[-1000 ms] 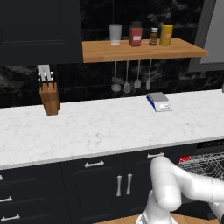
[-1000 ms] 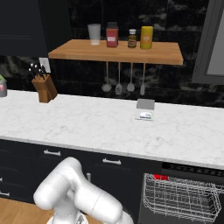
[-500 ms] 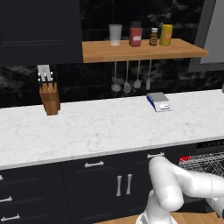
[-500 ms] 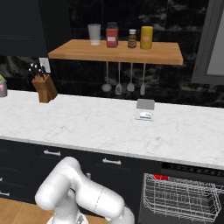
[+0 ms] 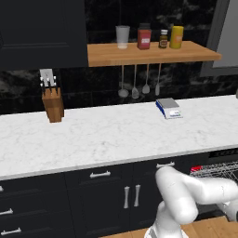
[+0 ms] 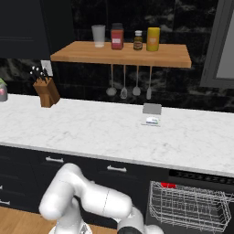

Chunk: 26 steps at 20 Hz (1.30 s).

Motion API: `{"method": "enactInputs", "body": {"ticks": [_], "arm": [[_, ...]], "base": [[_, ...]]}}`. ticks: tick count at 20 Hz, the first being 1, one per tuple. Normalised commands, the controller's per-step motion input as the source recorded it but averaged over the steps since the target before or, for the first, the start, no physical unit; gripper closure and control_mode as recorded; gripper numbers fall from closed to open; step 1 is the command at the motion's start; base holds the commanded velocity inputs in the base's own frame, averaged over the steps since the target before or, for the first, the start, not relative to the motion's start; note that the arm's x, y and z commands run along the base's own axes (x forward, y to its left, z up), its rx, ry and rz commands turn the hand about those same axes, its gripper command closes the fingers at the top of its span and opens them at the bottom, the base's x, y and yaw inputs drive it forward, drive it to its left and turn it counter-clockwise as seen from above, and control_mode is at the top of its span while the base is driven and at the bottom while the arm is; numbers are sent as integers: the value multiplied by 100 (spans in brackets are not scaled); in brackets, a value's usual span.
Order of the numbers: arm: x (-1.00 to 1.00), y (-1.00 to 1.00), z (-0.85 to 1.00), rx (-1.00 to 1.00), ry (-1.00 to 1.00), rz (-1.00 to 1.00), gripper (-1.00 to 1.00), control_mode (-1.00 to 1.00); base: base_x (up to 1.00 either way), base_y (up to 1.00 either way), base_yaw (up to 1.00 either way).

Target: Pick up the cup and bowl from the counter, place them in the dishwasher, and close the dishwasher door.

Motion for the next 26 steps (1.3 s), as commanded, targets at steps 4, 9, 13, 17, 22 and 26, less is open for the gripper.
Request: {"method": "enactInputs", "body": {"ticks": [4,9,13,17,22,26], "arm": [[100,0,98,74,12,35,-100,-100],[100,0,100,57,39,35,-100,-100],[100,0,100,56,42,24,-100,-100],[100,0,90,62,22,19,-100,-100],[100,0,52,63,16,12,-100,-100],[100,-5,5,65,-1,8,-100,-100]], "base": [[0,0,0],[0,0,0],[0,0,0],[0,0,0],[0,0,0],[0,0,0]]}}
